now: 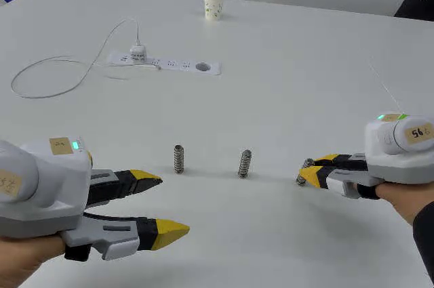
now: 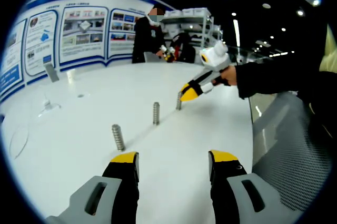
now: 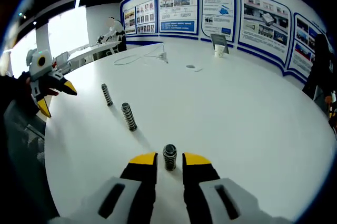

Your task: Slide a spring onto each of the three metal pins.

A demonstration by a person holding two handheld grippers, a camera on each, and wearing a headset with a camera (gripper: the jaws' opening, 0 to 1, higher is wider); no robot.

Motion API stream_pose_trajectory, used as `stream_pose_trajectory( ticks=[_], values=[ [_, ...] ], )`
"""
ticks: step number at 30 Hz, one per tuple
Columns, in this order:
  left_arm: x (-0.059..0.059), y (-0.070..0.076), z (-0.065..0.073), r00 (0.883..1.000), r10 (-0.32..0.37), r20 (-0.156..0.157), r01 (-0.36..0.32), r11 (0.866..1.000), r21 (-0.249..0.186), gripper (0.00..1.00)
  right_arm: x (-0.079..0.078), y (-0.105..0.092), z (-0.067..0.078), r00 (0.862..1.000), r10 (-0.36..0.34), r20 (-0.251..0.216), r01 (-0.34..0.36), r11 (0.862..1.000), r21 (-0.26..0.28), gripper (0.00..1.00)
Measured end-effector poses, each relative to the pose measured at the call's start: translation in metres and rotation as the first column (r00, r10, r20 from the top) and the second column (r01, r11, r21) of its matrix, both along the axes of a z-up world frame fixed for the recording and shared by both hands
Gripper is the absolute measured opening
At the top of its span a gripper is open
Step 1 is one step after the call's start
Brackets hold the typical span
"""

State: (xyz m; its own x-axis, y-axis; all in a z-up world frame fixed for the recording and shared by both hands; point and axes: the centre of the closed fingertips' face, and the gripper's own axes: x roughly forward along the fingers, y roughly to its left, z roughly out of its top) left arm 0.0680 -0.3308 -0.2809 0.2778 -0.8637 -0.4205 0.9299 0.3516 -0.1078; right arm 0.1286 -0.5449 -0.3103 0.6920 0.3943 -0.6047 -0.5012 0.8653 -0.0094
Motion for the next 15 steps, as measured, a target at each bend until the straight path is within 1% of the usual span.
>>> stream_pose_trajectory(
  ticks=[6,10,15],
  values=[
    [0.0,0.001,0.001,1.0,0.003,0.003,-0.003,1.0,-0.001,0.55,-0.003,-0.005,0.002,1.0,0.001,0.016,0.0,1.0,-0.023,0.24],
    [0.001,0.002,0.003,1.0,0.007,0.006,-0.007,1.0,-0.002,0.55,-0.005,-0.007,0.006,1.0,0.002,0.03,-0.001,1.0,-0.02,0.28],
    [0.002,0.003,0.003,1.0,0.01,0.008,-0.01,1.0,-0.003,0.56,-0.009,-0.005,0.01,0.999,0.02,0.045,-0.019,1.0,-0.018,0.32]
  ],
)
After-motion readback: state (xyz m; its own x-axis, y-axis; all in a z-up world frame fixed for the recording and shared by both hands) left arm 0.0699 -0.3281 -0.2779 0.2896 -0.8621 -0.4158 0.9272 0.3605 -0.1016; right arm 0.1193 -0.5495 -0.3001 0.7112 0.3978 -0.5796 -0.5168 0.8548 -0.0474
